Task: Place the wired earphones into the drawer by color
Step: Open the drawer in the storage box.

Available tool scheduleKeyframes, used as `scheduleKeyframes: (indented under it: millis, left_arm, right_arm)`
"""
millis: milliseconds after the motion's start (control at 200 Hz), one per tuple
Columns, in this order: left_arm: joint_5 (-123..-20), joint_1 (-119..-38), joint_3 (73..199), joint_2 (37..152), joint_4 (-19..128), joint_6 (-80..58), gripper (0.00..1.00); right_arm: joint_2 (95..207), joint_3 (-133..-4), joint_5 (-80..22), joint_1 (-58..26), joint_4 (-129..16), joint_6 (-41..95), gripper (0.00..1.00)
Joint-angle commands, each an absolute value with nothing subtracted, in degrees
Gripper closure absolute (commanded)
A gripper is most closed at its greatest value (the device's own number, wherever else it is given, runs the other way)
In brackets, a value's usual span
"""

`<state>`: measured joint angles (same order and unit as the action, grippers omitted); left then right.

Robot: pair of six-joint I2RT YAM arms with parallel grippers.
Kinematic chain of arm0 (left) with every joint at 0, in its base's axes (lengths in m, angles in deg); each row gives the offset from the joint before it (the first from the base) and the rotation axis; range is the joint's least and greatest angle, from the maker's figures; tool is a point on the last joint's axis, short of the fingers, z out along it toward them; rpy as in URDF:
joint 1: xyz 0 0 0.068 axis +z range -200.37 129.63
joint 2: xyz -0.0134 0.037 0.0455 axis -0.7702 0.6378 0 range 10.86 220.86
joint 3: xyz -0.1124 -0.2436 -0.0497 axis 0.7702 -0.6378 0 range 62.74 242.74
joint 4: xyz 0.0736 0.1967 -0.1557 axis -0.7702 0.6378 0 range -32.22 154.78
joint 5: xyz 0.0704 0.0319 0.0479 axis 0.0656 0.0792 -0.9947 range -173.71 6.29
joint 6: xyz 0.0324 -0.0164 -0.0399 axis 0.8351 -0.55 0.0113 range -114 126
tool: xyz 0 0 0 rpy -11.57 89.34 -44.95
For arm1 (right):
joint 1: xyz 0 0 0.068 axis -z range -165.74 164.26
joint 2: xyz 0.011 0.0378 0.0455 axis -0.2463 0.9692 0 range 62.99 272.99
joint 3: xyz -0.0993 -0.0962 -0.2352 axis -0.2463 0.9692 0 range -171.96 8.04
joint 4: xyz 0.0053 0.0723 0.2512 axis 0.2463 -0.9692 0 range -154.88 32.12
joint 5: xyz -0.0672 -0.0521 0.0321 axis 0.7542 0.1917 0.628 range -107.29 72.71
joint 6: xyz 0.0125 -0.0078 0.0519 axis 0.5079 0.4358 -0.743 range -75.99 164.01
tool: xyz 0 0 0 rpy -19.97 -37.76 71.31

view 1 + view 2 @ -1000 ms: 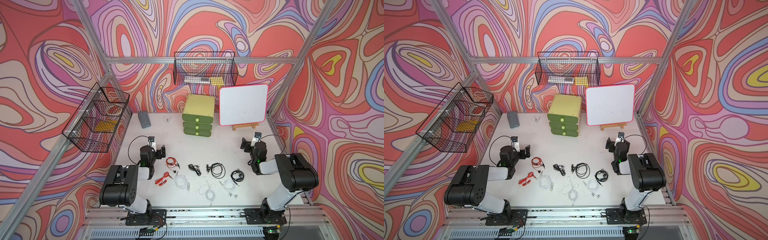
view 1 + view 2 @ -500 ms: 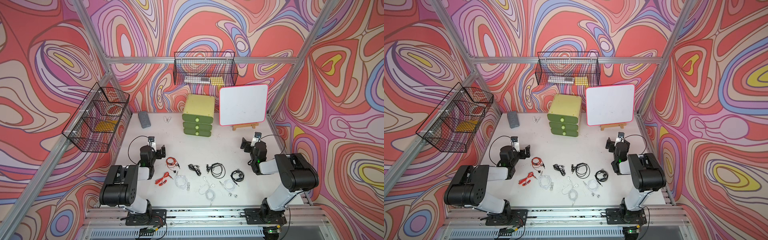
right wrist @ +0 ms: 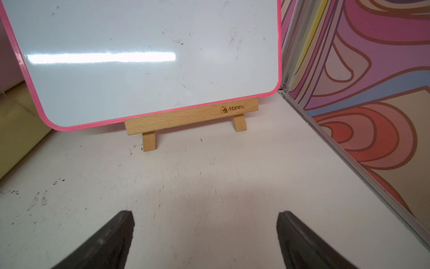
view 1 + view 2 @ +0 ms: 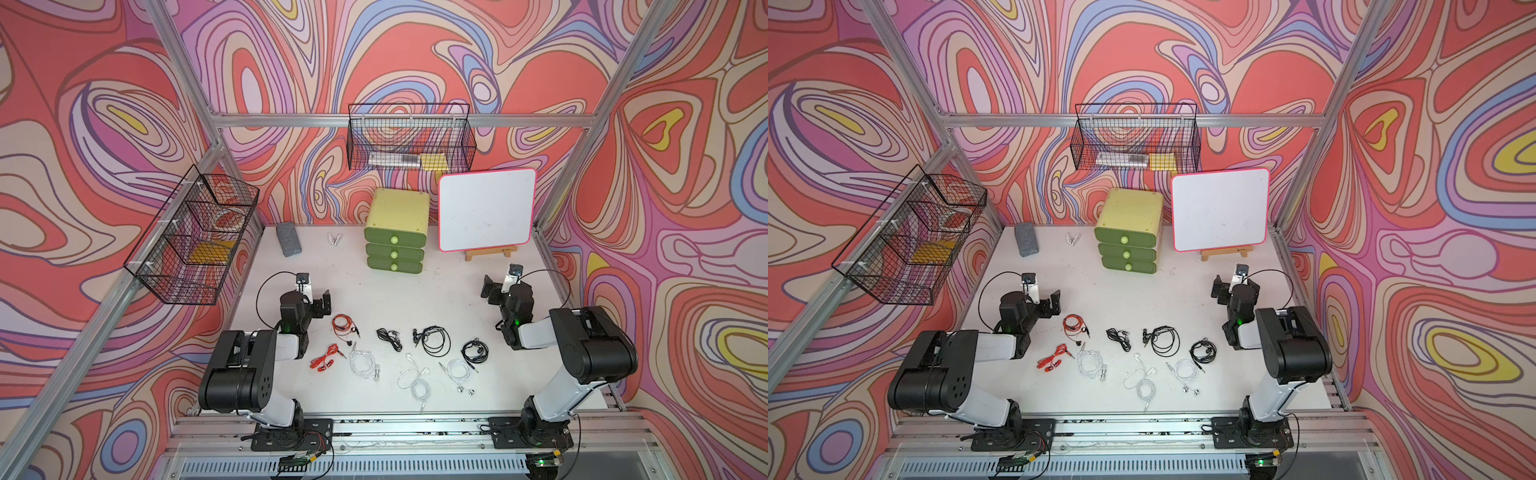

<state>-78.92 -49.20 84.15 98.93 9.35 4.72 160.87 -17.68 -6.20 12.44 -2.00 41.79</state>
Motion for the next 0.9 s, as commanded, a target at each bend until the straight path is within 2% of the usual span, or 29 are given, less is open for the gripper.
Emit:
scheduleKeyframes:
  millis: [0,811,891]
  left_arm:
    - [-78.26,-48.97,84.36,98.76,7.59,5.31,0.01]
    - [-79.97,-48.99,84.80,98.76,8.24,4.64,0.01]
    - [-82.81,-48.97,84.97,98.01,9.07,3.67,0.01]
  right_arm:
    - [160.46,-18.33,-6.10,12.69,-1.97,41.90,0.02]
    - [160.37,-18.21,-6.45,12.68,-1.84,41.74,0.02]
    - [159.31,-17.89,-3.47,12.70,-1.65,40.72,0.02]
